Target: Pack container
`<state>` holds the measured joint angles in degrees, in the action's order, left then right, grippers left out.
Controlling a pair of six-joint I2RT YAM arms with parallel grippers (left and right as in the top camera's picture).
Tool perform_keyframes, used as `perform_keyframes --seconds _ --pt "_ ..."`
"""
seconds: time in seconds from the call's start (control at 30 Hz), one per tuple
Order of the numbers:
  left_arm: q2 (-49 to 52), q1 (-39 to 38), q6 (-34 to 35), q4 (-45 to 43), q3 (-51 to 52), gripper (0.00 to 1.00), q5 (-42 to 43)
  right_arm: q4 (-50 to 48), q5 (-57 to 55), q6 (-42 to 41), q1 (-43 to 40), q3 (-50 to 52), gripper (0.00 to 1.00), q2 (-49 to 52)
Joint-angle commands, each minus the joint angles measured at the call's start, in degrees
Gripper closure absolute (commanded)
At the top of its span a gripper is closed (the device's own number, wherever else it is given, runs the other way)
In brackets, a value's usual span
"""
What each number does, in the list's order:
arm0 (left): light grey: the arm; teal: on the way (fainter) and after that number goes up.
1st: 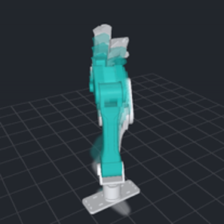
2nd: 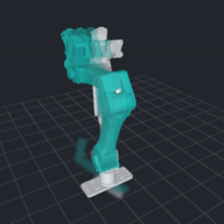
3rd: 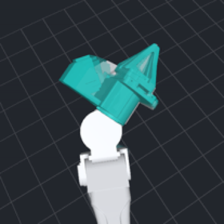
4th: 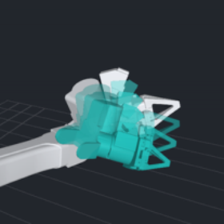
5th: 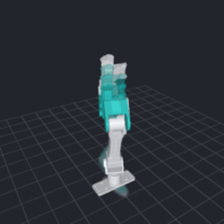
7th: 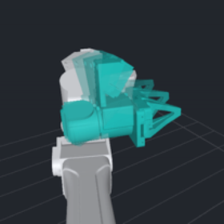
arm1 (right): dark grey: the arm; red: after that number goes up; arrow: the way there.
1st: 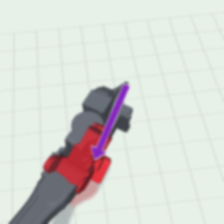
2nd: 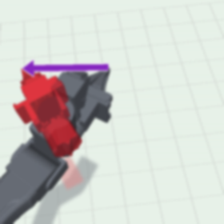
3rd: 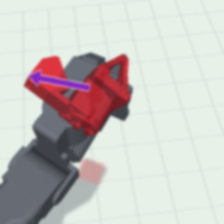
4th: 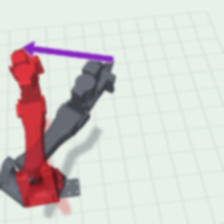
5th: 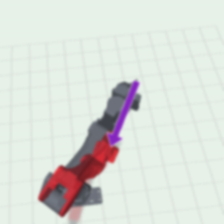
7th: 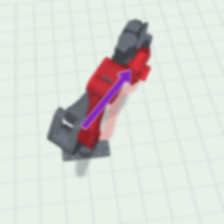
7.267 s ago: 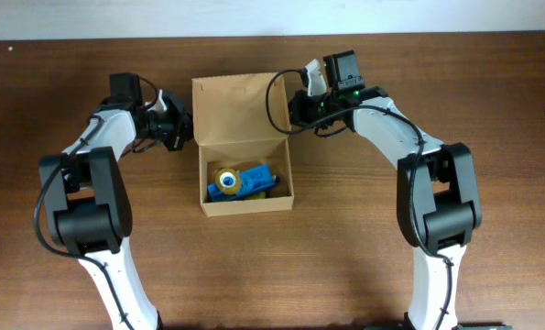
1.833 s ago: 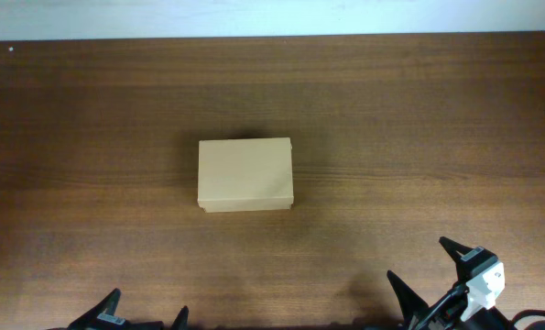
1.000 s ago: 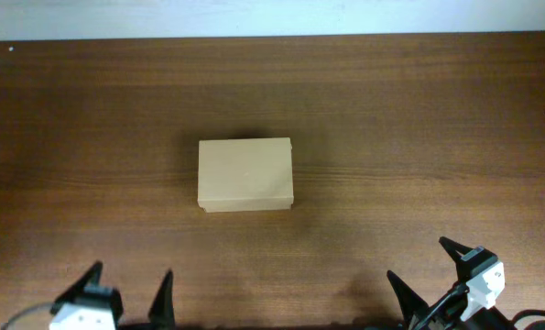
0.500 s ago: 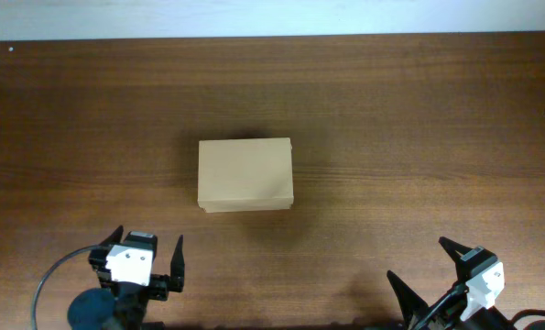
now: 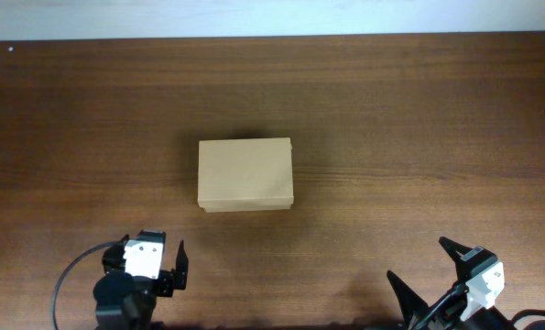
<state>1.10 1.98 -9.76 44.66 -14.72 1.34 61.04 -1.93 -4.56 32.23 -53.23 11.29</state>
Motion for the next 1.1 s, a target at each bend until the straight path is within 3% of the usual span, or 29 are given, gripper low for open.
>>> perform_keyframes --seconds 0.0,0.13,1.07 --pt "-0.81 -0.22 7.19 -0.42 2.64 0.00 -3.96 -0.22 -0.07 -0.44 -0.39 0.20 0.01 -0.44" --pt "-0.81 -0.22 10.88 -0.55 4.09 0.01 -6.78 -0.22 -0.07 -0.44 -0.39 0.20 0.01 -0.44" --pt "-0.81 -0.22 10.84 -0.52 4.07 0.00 -8.68 -0.66 -1.14 -0.39 -1.68 0.46 0.01 -0.46"
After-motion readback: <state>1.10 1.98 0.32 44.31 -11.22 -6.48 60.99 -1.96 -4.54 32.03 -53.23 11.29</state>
